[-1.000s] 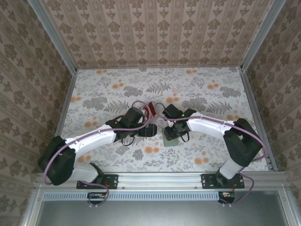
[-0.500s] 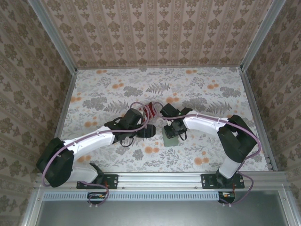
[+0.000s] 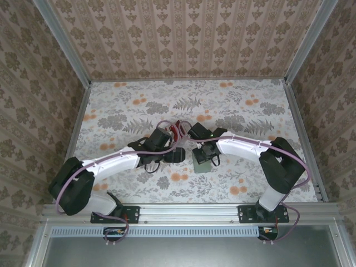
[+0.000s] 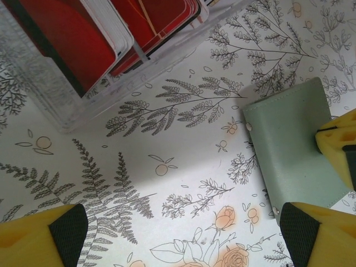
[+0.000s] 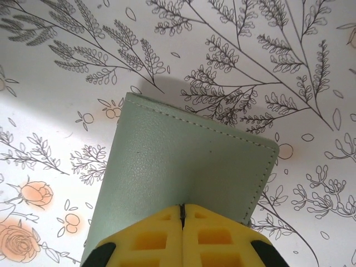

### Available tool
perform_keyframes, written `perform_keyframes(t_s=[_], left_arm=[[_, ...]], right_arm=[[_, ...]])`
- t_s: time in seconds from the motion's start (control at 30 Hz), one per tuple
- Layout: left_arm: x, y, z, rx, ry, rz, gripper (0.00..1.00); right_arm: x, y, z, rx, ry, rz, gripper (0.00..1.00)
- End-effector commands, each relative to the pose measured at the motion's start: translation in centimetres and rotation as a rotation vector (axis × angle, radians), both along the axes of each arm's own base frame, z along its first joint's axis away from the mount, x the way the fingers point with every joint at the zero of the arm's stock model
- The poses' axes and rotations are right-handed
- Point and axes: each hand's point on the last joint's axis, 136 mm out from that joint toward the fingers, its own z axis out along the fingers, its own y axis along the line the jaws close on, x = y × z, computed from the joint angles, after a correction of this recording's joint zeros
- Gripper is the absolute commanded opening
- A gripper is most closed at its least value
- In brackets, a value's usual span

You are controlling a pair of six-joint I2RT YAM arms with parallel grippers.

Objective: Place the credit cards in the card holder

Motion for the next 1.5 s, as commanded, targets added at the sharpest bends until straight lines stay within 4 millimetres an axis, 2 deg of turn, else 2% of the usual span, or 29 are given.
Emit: perform_keyframes(t_s=[0.0, 0.2, 0.43, 0.63, 0.73, 0.77, 0.87, 1.0, 1.2, 1.47], left_arm=[[0.6, -1.4, 1.2, -0.053, -0.022, -0.022, 0.93], [1.0, -2.4, 1.9, -0.111, -0.023, -0.034, 0.89], [1.6, -3.2, 2.1, -0.159, -0.008, -0.042, 0.87], [2.0, -3.8, 2.5, -0.262, 0.008, -0.023, 0.84], [2.4, -5.0, 3.6, -0.339, 0.011, -0.051, 0.82], [2.4, -5.6, 4.0, -0.362, 0.014, -0.07, 0.82], [2.8, -7.0, 5.3, -0.423, 0.015, -0.107, 0.82], [3.7, -7.8, 6.3, -0.478, 0.015, -0.111, 0.82], [5.1, -8.7, 8.2, -0.574, 0.004, -0.117, 0.81], [5.7, -9.5, 10.0, -0.636, -0.025, -0.136, 0.81]], right_arm=[[0.0, 0.5, 1.8, 0.057, -0.036, -0.021, 0.0], [0.4, 1.8, 3.2, 0.21, -0.046, -0.061, 0.0], [0.8, 1.9, 4.2, 0.453, -0.003, -0.164, 0.0], [1.9, 1.6, 6.1, 0.619, -0.01, -0.237, 0.0], [2.7, 1.4, 7.1, 0.694, -0.02, -0.271, 0.0], [2.9, 1.3, 8.2, 0.731, -0.041, -0.271, 0.0], [3.8, 0.8, 9.8, 0.798, -0.073, -0.295, 0.0], [4.7, 0.2, 11.6, 0.852, -0.105, -0.311, 0.0], [5.2, 0.8, 13.5, 0.941, -0.103, -0.301, 0.0], [6.1, 0.7, 16.0, 1.097, -0.1, -0.335, 0.0]])
